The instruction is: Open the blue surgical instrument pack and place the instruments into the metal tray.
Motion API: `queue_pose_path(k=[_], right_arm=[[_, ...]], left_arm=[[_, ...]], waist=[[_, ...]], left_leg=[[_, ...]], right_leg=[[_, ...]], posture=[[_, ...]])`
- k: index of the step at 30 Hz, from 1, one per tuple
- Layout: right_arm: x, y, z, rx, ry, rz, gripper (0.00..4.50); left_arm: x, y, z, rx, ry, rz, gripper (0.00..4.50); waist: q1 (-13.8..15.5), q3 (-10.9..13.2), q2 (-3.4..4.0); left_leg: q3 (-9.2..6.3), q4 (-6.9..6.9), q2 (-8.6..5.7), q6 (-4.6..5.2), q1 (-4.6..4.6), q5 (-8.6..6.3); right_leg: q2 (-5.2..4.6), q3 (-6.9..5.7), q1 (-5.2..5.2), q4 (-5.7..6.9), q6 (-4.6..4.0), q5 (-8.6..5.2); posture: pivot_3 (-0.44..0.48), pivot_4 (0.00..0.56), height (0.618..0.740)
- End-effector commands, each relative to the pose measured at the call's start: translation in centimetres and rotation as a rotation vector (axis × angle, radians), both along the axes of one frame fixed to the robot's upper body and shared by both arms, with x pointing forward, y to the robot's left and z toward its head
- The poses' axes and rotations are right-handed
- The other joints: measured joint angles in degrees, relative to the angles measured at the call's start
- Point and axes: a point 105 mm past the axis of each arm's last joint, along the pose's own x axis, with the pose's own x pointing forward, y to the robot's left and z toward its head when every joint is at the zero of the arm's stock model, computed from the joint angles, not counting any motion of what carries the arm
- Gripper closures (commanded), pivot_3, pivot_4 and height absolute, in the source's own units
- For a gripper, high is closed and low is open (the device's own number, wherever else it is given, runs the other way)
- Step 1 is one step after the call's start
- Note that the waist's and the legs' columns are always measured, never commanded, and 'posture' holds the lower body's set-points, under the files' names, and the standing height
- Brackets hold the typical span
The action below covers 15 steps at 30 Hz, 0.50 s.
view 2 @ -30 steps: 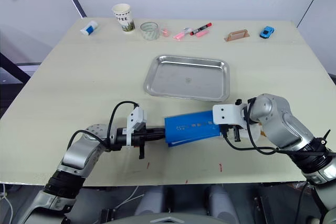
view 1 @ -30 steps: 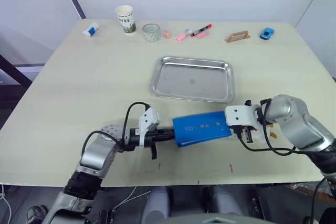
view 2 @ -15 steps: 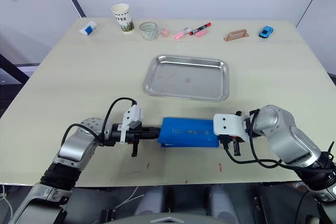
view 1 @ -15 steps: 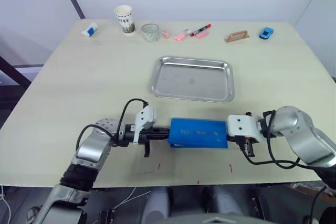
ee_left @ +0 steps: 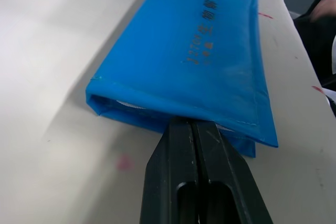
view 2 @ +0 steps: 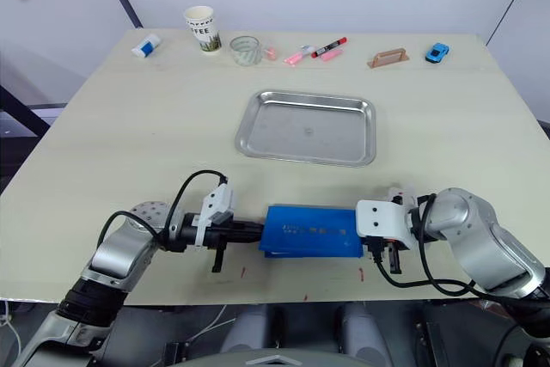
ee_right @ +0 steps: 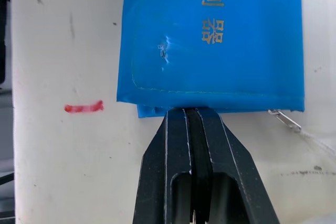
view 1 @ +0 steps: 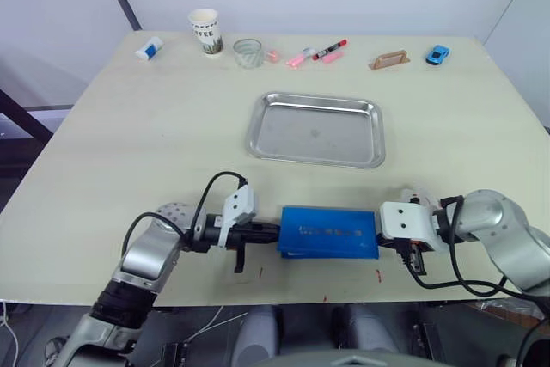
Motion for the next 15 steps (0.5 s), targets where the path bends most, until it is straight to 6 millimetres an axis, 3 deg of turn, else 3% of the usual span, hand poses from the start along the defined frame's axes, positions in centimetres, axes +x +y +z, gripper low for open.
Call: queue_pose_path(k=[1,15], right_arm=[[-0.4,1.1,0.9,0.043,-0.033,0.058,4.5],[0.2,0.3,0.6,-0.002,-0.056,0.014,4.5]], left_arm=[[-0.9,-1.4,0.3,-0.026,-0.007,-0.06,4.46],[0.0,-1.1,-0.4,-0.01,-0.057,-0.006,4.46]], waist=[[0.0,0.0,0.0],[0.13,-0.01,0.0]], left_leg=[[0.0,0.0,0.0,0.0,0.0,0.0],[0.0,0.01,-0.01,0.0,0.0,0.0]], right_leg=[[0.0,0.0,0.0,0.0,0.0,0.0],[-0.01,0.0,0.01,0.0,0.0,0.0]], posture=[[0.0,0.15,0.74],[0.0,0.15,0.74]])
